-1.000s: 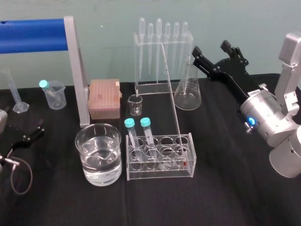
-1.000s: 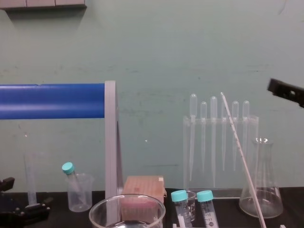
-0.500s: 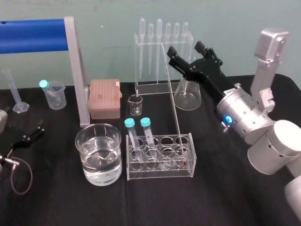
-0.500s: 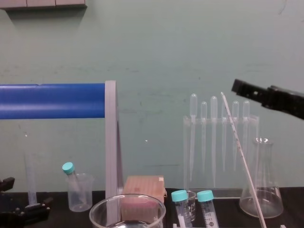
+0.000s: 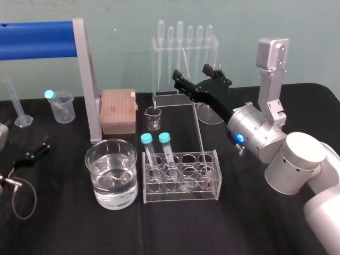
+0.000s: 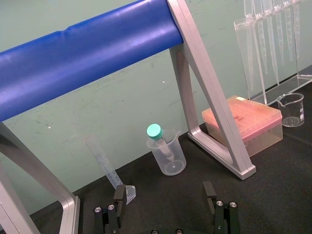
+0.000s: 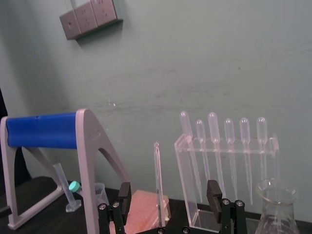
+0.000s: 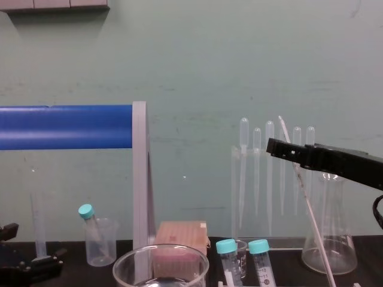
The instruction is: Hold the thermometer with one hand and immerse one end into the beaker, then reinsert it into the test tube rack.
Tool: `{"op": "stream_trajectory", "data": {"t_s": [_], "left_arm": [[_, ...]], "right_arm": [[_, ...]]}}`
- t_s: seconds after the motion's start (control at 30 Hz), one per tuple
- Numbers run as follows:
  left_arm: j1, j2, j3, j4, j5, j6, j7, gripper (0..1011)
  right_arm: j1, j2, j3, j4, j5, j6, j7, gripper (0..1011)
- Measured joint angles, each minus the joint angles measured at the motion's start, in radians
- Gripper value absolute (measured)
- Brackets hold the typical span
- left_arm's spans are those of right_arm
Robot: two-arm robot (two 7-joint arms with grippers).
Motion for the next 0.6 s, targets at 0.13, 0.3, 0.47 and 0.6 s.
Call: {"op": "stream_trajectory", "data": {"t_s": [0.13, 0.3, 0.47, 0.6], "left_arm": [[0.000, 0.000, 0.000, 0.000, 0.000, 0.000, 0.000, 1008], [0.000, 0.000, 0.000, 0.000, 0.000, 0.000, 0.000, 1008], [0.000, 0.000, 0.000, 0.000, 0.000, 0.000, 0.000, 1008], [0.000, 0.000, 0.000, 0.000, 0.000, 0.000, 0.000, 1008]], "right_arm": [[0.010, -0.007, 0.000, 0.011, -0.007, 0.030, 0.009, 1003], [0.014, -0.011, 0.005, 0.016, -0.008, 0.061, 0.022, 1003], [0.016, -0.017, 0.015, 0.020, -0.010, 0.087, 0.035, 1003], [0.017, -0.022, 0.022, 0.023, -0.012, 0.098, 0.045, 1003]]}}
